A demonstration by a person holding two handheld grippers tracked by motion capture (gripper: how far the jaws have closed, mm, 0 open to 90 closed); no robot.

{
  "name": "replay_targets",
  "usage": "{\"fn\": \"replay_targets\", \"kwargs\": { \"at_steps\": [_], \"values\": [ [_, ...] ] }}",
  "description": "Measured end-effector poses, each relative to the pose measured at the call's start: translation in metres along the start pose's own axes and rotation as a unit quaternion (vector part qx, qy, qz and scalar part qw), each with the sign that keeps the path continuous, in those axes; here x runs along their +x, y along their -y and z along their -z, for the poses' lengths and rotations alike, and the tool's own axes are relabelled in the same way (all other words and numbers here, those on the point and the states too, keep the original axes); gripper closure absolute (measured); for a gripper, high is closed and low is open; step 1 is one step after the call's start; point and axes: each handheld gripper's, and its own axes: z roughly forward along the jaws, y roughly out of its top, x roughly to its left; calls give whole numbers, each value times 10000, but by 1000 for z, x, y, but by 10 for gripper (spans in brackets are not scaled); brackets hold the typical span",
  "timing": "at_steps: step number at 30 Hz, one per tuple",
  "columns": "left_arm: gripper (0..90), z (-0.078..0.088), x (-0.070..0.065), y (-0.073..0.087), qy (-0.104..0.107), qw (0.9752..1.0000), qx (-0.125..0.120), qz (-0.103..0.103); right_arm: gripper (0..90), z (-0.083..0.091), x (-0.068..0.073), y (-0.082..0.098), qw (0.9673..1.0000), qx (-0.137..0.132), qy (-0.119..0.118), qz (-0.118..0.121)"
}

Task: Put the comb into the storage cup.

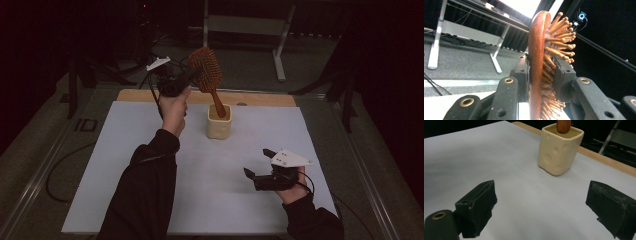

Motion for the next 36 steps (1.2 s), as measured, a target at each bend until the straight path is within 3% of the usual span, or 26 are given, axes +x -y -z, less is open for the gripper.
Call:
{"fn": "replay_targets", "kwargs": {
  "at_steps": [9,19,28,36],
  "values": [
    [694,-8,12,16,-25,9998,124,169,89,0,1,0,10000,9,-43,6],
    [693,-15,19,32,-167,9991,372,81,89,-1,1,1,10000,46,-81,-1],
    [691,-19,25,46,-68,9985,480,247,89,-2,1,1,9999,83,-118,-14],
    [687,-25,26,59,-99,9972,732,139,89,-2,0,1,9999,96,-127,-26]
  ]
}}
